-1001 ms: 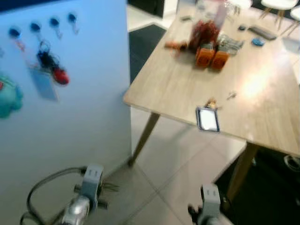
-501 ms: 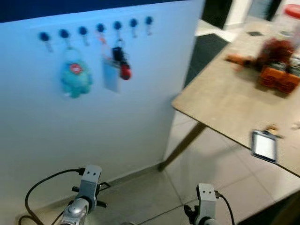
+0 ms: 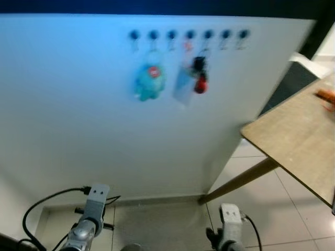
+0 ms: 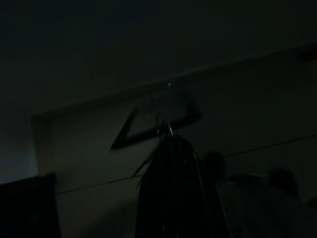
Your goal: Hang keys on a hook
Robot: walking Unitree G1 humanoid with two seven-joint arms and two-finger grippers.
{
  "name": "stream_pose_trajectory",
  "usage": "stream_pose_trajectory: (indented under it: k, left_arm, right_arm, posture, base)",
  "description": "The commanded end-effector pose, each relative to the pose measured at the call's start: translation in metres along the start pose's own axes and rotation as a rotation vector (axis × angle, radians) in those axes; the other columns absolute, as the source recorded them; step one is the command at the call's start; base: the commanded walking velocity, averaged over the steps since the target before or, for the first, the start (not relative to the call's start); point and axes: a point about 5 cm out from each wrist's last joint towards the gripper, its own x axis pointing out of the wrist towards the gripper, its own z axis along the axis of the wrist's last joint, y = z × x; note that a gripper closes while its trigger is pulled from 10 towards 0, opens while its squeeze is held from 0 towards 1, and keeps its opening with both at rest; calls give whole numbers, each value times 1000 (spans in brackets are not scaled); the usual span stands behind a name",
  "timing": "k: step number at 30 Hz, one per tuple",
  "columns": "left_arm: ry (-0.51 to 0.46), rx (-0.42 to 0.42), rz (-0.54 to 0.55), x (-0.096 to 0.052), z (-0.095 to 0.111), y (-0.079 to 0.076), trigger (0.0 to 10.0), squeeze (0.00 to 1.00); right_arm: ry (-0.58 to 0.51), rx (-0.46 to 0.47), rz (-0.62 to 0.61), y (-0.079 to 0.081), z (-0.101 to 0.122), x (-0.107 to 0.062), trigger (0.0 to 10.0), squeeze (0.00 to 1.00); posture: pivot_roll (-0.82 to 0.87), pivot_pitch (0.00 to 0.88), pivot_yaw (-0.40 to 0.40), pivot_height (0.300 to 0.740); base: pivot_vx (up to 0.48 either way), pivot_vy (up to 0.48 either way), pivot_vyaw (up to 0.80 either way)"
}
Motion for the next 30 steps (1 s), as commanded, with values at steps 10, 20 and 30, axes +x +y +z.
stream_pose_trajectory:
  k: [10, 20, 30]
  left_arm:
    - [-6, 59, -37, 1, 2, -4, 10000, 0]
    - [-24, 64, -50, 3, 10, -5, 10000, 0]
    - [-52, 63, -46, 7, 19, -9, 10000, 0]
  right_arm:
    - [15, 6, -11, -3, -4, -1, 10000, 0]
    - [2, 80, -69, -9, -3, -2, 10000, 0]
    - [-2, 99, -79, -9, -7, -4, 10000, 0]
  posture:
    - [95, 22, -40, 740]
    - [87, 37, -26, 740]
    - [71, 59, -13, 740]
  base:
    - [0, 0, 800]
    - [0, 0, 393]
    - [0, -357, 0]
